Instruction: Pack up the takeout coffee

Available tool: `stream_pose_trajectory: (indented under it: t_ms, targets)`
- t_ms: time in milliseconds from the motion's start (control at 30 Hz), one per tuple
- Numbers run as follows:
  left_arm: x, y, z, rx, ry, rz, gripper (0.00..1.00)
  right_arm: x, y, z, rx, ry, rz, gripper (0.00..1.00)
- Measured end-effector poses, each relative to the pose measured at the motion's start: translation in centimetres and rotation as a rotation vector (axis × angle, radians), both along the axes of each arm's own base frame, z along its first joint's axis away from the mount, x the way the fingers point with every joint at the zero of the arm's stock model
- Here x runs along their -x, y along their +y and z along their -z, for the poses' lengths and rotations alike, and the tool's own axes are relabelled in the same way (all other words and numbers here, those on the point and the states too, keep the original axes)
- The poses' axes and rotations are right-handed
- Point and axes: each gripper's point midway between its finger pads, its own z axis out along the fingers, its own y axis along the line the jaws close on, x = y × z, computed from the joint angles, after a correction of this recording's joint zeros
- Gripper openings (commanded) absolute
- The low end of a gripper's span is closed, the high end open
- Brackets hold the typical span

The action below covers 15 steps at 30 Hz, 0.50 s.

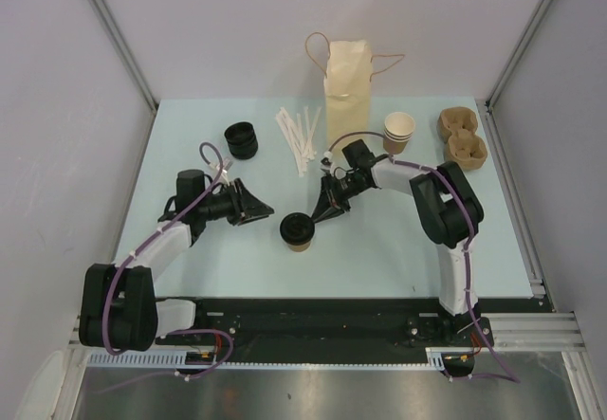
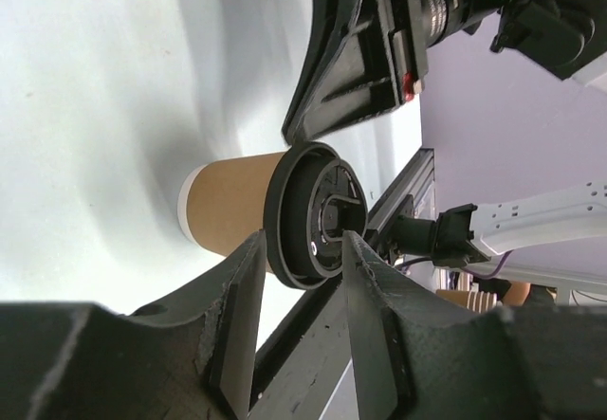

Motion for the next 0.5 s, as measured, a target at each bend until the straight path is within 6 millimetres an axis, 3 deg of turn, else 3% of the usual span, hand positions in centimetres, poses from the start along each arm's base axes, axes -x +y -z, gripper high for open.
stream_pose_trajectory:
  t_ms: [267,500]
  targets:
    - [0.8,0.1,0.8,0.009,0.026,-0.008,0.31,0.0,-3.5,0.0,0.047,0.029,0.014,0.15]
    - [1.6,-0.4,0.1,0.036,0.004,0.03,0.22,1.2,-4.6,-4.4,0.014,-0.037,-0.005,0.15]
